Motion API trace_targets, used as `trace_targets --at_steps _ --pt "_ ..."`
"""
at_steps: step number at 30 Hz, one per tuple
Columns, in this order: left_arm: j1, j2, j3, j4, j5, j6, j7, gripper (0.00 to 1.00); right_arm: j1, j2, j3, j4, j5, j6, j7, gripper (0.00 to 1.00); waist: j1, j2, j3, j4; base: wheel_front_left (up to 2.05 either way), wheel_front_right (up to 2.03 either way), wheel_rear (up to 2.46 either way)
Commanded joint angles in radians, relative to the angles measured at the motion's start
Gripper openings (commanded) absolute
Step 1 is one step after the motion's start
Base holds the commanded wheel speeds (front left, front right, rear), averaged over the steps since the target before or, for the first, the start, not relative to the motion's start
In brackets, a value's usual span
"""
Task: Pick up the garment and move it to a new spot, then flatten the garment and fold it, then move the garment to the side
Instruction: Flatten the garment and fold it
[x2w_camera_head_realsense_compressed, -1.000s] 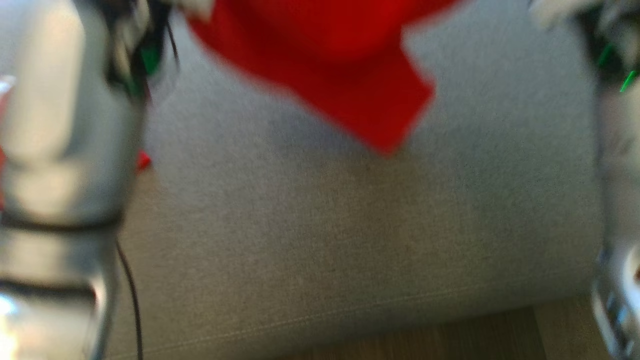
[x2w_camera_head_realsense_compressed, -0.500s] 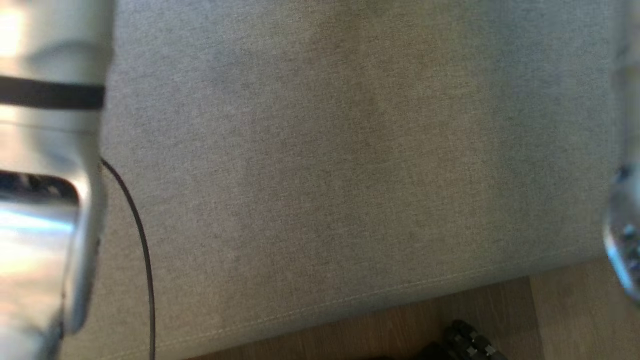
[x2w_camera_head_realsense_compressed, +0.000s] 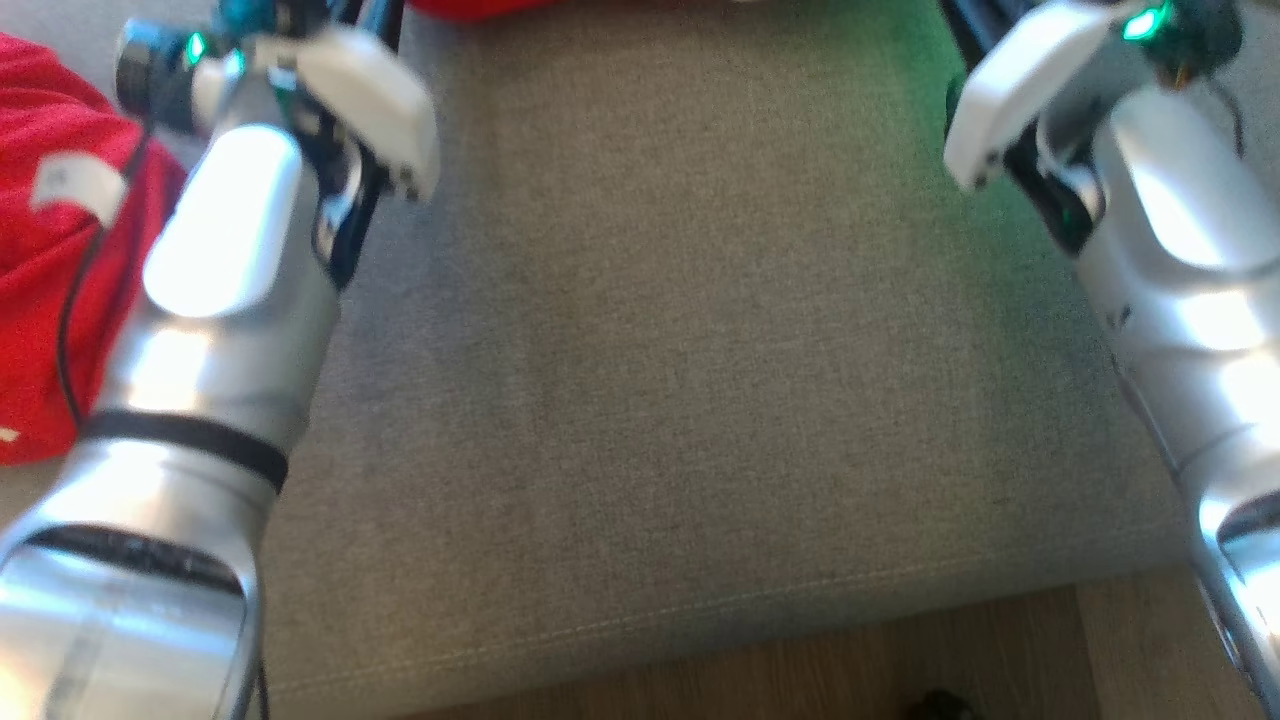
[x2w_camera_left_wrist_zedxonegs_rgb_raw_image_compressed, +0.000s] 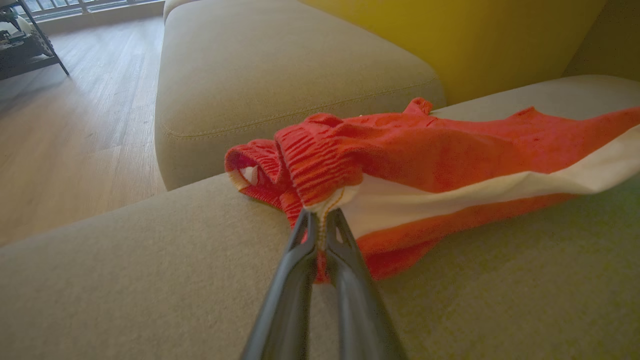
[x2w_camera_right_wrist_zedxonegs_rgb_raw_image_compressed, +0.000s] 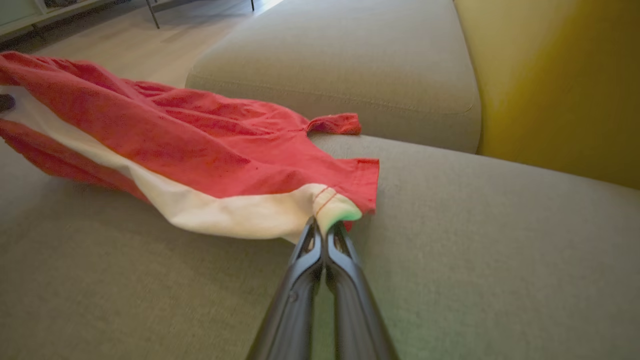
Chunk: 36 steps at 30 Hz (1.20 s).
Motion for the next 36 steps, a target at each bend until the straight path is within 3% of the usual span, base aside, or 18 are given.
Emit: trace_targets --at_steps 1,5,16,26,36 --pt "-0.001 0.039 0.006 -0.02 0.003 -0.007 -0.003 0.0 0.029 -0.014 0.029 -0.014 0.026 0.0 0.009 0.0 0.0001 0.0 -0.034 0.016 0.0 0.0 0.0" --pt "0.105 0.036 -0.034 -0.005 -0.021 -0.031 0.025 0.0 0.093 -0.058 0.124 -0.001 0.111 0.0 0.054 0.0 0.0001 0.0 -0.085 0.032 0.0 0.0 0.0" --pt "0.219 0.026 -0.082 -0.016 -0.042 -0.037 0.033 0.0 0.159 -0.156 0.276 0.001 0.244 0.0 0.153 0.0 0.0001 0.0 -0.174 0.043 0.0 0.0 0.0" --pt "0.363 0.031 -0.104 -0.03 -0.078 -0.039 0.009 0.0 0.263 -0.259 0.464 -0.064 0.353 0.0 0.264 0.0 0.0001 0.0 -0.278 0.032 0.0 0.0 0.0" --pt "0.524 0.031 -0.122 -0.088 -0.125 -0.04 -0.01 0.0 0.344 -0.353 0.57 -0.167 0.522 0.0 0.385 0.0 0.0001 0.0 -0.382 0.029 0.0 0.0 0.0"
